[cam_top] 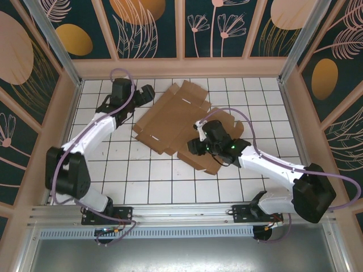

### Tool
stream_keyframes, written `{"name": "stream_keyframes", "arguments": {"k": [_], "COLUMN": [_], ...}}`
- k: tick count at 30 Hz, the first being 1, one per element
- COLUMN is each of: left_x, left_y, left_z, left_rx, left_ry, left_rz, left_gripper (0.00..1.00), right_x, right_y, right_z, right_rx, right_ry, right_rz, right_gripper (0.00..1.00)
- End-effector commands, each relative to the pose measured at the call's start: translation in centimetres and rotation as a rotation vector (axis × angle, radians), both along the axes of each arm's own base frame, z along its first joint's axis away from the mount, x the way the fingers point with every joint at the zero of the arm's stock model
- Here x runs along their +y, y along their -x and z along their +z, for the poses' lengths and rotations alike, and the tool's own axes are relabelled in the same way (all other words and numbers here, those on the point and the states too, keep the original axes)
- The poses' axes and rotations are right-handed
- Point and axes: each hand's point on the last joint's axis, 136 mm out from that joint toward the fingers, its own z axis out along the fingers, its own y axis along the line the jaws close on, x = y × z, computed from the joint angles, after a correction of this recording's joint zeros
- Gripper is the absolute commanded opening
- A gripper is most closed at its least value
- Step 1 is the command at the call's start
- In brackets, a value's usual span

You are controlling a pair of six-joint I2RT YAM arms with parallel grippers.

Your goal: Fold the paper box

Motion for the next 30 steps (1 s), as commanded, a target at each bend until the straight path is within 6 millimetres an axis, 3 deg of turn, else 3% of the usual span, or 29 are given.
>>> {"name": "stream_keyframes", "arguments": {"k": [1, 5, 8, 13, 17, 24, 30], "left_x": [0.3, 0.5, -0.2, 1.3, 1.1, 0.2, -1.0], "left_y": [-2.3, -3.4, -3.1, -3.7, -4.0, -3.5, -4.5], "left_z": [-3.8, -8.2, -9.5, -11.8, -13.8, -15.3, -16.8], "left_rx": [0.058, 0.161, 0.176, 0.227, 0.272, 0.302, 0.333], "left_ry": [-0.125, -0.122, -0.087, -0.201, -0.218, -0.160, -0.130], "left_rz": [-0.096, -0.134, -0.171, -0.145, -0.161, -0.187, -0.229], "left_gripper": [0.98, 0.93, 0.89, 0.89, 0.89, 0.81, 0.78], "right_x": [-1.5, -4.1, -5.2, -6.4, -7.0, -6.6, -3.9], "right_y": [-1.0, -2.0, -2.1, -2.6, -2.6, -1.8, 0.6], "right_z": [-1.3, -4.2, -5.9, -7.9, -9.2, -10.7, -11.7], "right_rx": [0.089, 0.156, 0.193, 0.236, 0.254, 0.330, 0.396], "right_ry": [-0.016, 0.052, 0.062, 0.086, 0.103, 0.071, 0.045], "right_rz": [-0.142, -0.264, -0.298, -0.356, -0.393, -0.391, -0.273], "right_gripper": [0.32, 0.30, 0.29, 0.29, 0.28, 0.28, 0.28]}}
